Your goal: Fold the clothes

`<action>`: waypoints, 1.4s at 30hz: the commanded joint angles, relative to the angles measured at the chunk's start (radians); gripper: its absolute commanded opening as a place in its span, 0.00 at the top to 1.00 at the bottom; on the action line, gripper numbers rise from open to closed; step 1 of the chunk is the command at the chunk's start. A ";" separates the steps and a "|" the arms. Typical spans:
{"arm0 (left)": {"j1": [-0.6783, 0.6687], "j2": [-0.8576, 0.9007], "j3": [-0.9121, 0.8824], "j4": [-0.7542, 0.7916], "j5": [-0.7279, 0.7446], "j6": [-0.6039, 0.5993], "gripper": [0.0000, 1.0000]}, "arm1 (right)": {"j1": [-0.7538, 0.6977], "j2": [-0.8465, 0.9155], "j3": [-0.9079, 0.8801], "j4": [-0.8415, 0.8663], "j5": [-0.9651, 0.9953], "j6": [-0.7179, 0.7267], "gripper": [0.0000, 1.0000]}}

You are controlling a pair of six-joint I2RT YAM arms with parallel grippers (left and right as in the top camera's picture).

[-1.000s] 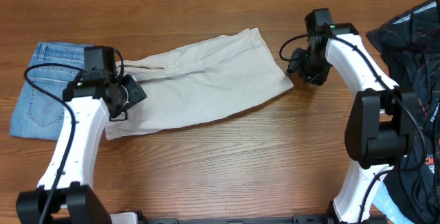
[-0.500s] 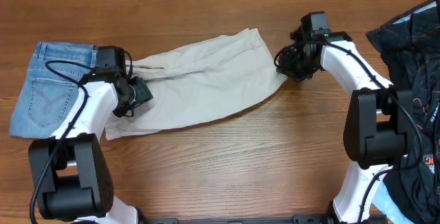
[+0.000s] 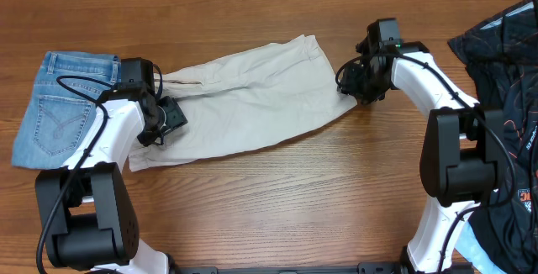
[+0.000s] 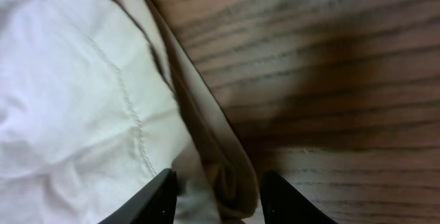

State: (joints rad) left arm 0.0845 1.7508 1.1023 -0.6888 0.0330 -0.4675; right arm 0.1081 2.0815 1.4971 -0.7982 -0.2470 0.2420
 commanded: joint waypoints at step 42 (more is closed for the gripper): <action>0.000 0.001 0.143 -0.325 0.004 0.040 0.61 | -0.064 -0.181 -0.079 -0.320 0.373 0.098 0.67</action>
State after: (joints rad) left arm 0.0845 1.7527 1.1622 -1.0042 0.0338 -0.4541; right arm 0.0479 2.0048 1.3987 -1.1332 0.0788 0.3504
